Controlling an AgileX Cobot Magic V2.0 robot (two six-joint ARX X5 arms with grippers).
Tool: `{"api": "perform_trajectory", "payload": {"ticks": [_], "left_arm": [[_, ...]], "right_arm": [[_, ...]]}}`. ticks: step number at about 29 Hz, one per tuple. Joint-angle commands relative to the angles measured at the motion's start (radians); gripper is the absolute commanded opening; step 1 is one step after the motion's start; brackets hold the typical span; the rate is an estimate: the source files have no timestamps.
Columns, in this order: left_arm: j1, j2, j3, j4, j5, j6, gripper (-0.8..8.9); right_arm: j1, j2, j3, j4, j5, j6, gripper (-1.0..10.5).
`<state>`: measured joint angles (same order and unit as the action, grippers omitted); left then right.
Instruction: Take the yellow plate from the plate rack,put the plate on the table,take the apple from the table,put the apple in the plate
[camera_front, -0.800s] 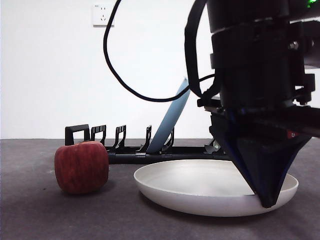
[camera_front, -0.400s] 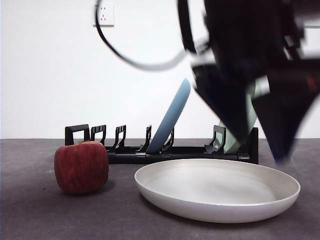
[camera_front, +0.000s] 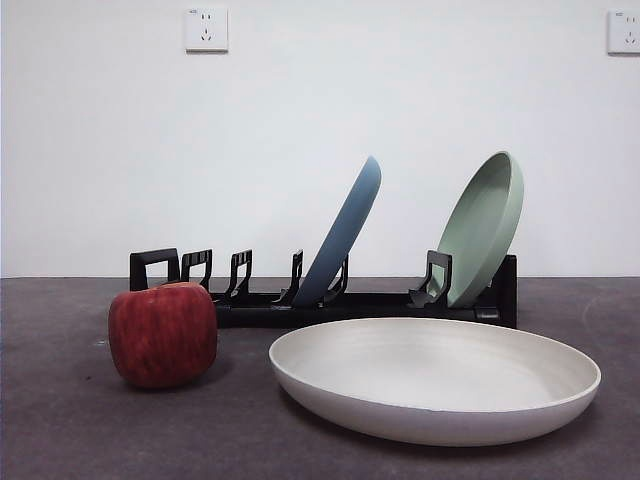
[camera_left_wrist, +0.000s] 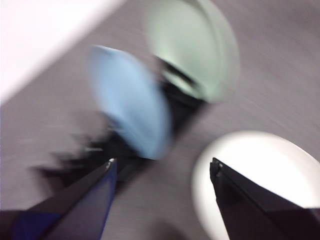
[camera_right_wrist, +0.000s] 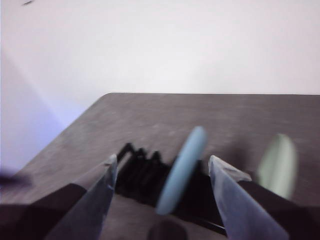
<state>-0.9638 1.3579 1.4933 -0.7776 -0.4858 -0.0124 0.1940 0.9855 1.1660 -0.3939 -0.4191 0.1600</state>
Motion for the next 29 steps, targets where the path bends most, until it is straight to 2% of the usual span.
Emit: {"api": "perform_trajectory", "payload": {"ticks": [1, 3, 6, 10, 12, 15, 21, 29], "left_arm": [[0.094, -0.117, 0.0, -0.01, -0.057, -0.014, 3.14], [0.167, -0.201, 0.0, -0.02, -0.097, -0.014, 3.14], [0.26, -0.312, 0.0, -0.04, -0.147, -0.014, 3.14], [0.334, -0.441, 0.0, -0.086, -0.205, -0.013, 3.14], [0.348, -0.504, 0.0, -0.113, -0.233, -0.013, 3.14], [0.349, -0.58, 0.0, -0.155, -0.246, -0.015, 3.14], [0.349, -0.671, 0.0, -0.274, -0.246, -0.079, 3.13], [0.349, -0.687, 0.0, -0.397, -0.245, -0.146, 3.13]], "right_arm": [[0.082, 0.034, 0.005, 0.031, -0.002, 0.003, 3.2], [0.146, 0.068, 0.015, 0.035, -0.002, -0.001, 3.5], [0.245, 0.132, 0.042, 0.034, 0.001, -0.03, 4.7], [0.374, 0.235, 0.09, 0.033, 0.008, -0.079, 5.2], [0.435, 0.298, 0.118, 0.032, 0.029, -0.106, 5.2], [0.526, 0.388, 0.151, 0.027, 0.132, -0.151, 5.1], [0.65, 0.571, 0.182, 0.031, 0.266, -0.207, 5.0], [0.712, 0.815, 0.182, 0.073, 0.272, -0.206, 5.0]]}}
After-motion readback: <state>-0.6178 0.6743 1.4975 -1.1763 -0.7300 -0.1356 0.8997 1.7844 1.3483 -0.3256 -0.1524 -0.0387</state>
